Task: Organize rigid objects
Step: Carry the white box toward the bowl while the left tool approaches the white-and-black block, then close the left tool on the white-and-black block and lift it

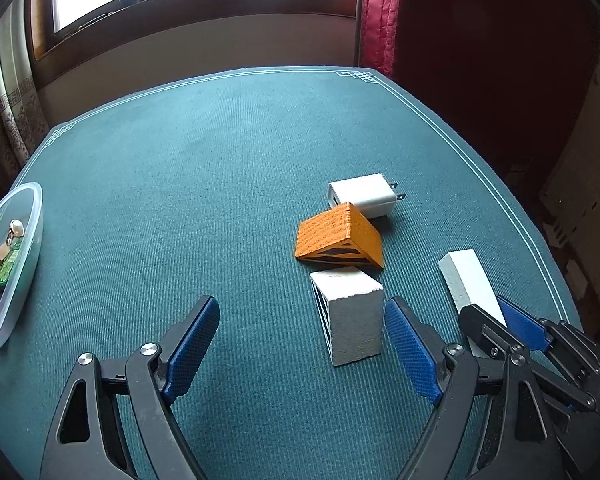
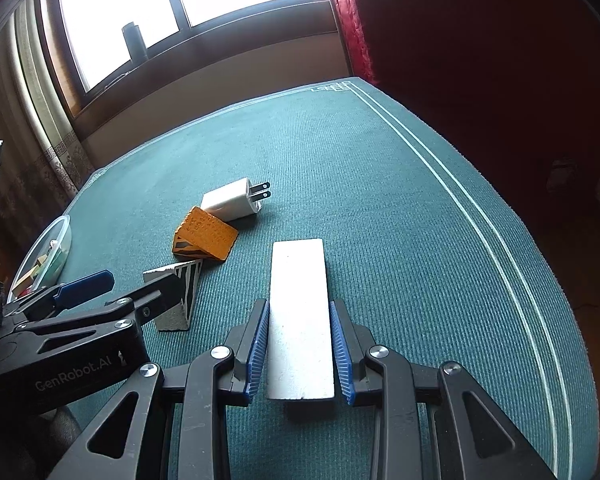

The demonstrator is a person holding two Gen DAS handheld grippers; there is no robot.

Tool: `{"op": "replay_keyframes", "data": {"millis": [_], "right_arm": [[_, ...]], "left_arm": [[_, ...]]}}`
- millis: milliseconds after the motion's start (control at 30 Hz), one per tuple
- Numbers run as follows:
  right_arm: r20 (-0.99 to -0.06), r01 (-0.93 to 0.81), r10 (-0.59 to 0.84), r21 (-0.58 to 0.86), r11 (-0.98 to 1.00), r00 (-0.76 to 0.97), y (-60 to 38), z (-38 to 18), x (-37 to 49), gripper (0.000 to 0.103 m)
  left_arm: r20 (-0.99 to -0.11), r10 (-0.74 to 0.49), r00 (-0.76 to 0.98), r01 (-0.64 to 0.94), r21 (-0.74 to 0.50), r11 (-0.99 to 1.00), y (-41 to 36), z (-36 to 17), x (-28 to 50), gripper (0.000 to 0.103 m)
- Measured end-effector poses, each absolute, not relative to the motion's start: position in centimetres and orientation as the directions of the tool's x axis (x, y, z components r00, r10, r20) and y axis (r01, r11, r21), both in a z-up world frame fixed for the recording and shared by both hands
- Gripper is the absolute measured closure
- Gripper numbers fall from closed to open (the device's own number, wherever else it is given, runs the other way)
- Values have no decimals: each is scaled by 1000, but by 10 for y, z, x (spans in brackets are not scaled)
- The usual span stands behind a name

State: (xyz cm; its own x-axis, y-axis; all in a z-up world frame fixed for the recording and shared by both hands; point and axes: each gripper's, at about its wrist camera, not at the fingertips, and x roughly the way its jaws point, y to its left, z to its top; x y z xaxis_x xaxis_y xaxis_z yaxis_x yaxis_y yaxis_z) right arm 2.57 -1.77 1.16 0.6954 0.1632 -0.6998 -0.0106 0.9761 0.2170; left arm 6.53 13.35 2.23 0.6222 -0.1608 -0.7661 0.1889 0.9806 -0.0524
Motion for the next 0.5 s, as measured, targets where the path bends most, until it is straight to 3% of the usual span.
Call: {"op": "replay_keyframes", "data": {"millis": [367, 500], "right_arm": [[-700, -14, 166, 218, 976, 695, -17, 11, 25, 67], [-699, -28, 176, 218, 976, 693, -15, 11, 26, 63]], "left_arm": [[-774, -130, 620, 189, -14, 982, 124, 12, 75, 20], [-768, -139, 625, 204, -12, 979, 121, 10, 76, 38]]}}
